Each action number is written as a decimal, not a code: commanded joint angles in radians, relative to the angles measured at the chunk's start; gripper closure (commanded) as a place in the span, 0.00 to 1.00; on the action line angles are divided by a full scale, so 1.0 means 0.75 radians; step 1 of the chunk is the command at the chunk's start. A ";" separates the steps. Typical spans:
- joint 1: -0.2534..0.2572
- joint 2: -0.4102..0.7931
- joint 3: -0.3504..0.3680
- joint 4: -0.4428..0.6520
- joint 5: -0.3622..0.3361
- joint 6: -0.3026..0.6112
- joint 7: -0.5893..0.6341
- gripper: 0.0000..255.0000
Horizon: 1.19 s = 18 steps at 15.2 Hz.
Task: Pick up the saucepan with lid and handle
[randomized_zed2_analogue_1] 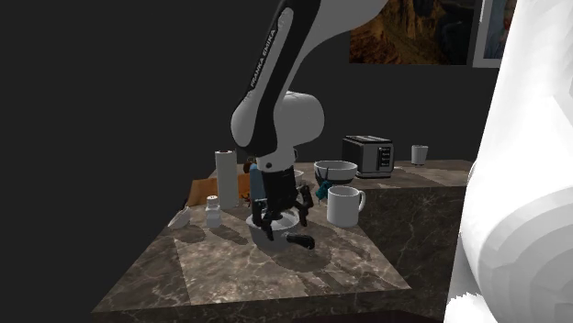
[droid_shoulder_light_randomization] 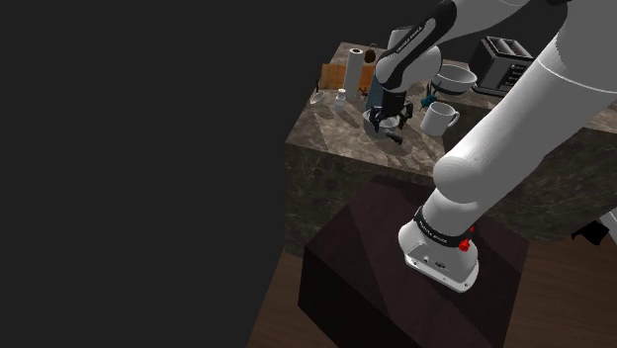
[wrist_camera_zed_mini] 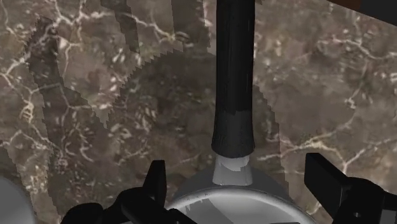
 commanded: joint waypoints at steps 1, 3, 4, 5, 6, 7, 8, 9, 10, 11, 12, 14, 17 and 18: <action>0.000 0.011 -0.001 -0.007 0.001 0.019 0.001 0.00; 0.000 0.011 -0.001 -0.007 0.001 0.018 0.001 1.00; 0.000 0.010 -0.001 -0.007 0.001 0.018 0.000 1.00; 0.000 0.011 -0.001 -0.007 0.001 0.018 0.000 1.00; 0.000 0.011 -0.001 -0.007 0.001 0.018 0.000 1.00; 0.000 0.011 -0.001 -0.007 0.001 0.018 0.000 1.00; 0.000 0.010 -0.001 -0.007 0.001 0.018 0.000 1.00; 0.000 0.010 -0.001 -0.007 0.001 0.018 0.000 1.00; 0.000 0.010 -0.001 -0.007 0.001 0.017 0.000 1.00; -0.001 0.010 -0.001 -0.007 0.001 0.017 0.000 1.00; 0.000 0.011 -0.001 -0.007 0.001 0.019 0.001 1.00; -0.001 -0.026 0.001 0.000 -0.006 -0.025 0.003 1.00; -0.002 -0.078 0.005 0.013 -0.015 -0.089 0.006 1.00; -0.002 -0.095 0.007 0.018 -0.017 -0.111 0.007 1.00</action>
